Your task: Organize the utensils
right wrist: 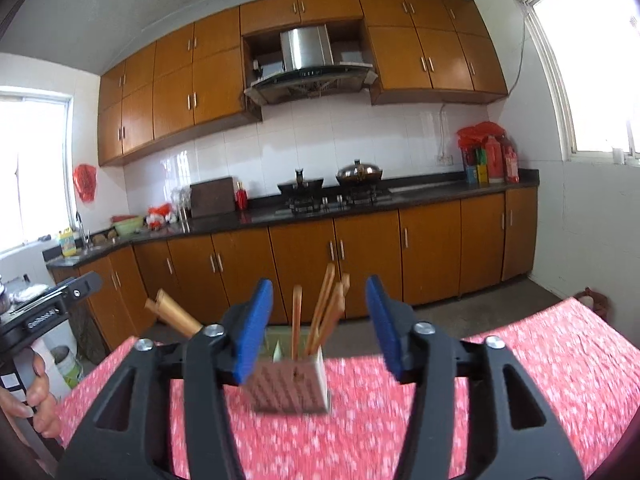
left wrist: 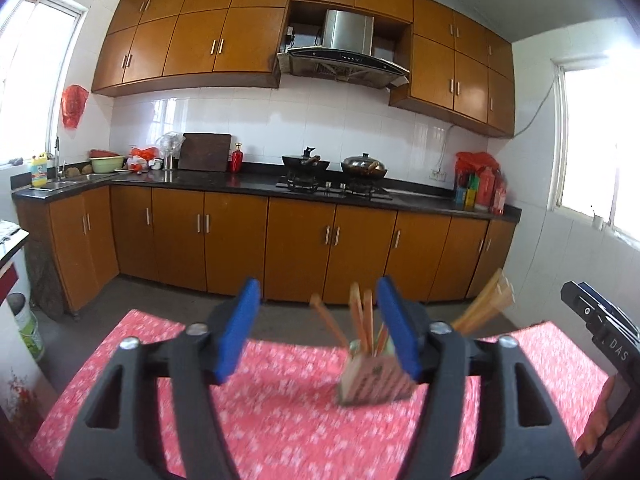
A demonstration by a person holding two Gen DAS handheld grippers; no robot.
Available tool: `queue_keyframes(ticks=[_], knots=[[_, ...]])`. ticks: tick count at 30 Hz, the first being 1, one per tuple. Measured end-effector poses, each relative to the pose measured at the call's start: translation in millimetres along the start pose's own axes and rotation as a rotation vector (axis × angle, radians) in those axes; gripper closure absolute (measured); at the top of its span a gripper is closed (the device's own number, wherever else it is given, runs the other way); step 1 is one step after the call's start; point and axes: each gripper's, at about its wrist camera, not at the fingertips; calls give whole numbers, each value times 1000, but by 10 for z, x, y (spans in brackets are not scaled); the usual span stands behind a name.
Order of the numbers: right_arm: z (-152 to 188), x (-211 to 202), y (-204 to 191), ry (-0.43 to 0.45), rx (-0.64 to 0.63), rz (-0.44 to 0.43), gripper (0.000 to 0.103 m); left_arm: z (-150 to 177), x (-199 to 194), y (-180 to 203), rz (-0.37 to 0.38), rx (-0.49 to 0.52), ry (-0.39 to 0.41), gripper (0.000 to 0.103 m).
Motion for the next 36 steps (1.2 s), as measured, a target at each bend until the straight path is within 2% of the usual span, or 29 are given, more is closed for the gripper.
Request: queue_keyframes(ticks=[2,3,5,8,10,13,17,26,36], knots=[[137,-111,-38,-18,-6,1,35,185,-148,-27,-4,7,-15,26],[212,-166,-65,-26,-13,6,32,299,-221,-37,-8,11,-25,23],[365,-274,-115,-35,-29,22,18,486,-328,-40,-23,20,-41,14],[585,-456,-172,-32,-47,48,5,765,-495,-49,-50,28,-54,7],[699,-571,-199,-19,-52,66,2,953,-622,-50,-66,34,-47,4],[901,-697,-239,-31,-65,75,2,1131,-738,-22,-88,65,-32,4],[1124,-728,-264,-97,-95,99,2,1360,-880,34,-104,100,-30,4],[1518,-867,-267,-151,-114,105,2,1665,-985,79,-125,122,-68,4],[1600,-882,-243,-168,-98,115,2,1801,-996,105,-121,128,-87,4]])
Point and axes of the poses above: each gripper's, at about its wrist camera, not at the fingertips, and x roughly the way its jaws point, y to its right, z to its underside, and after that the axes turned 1 degree about -y, right-handed
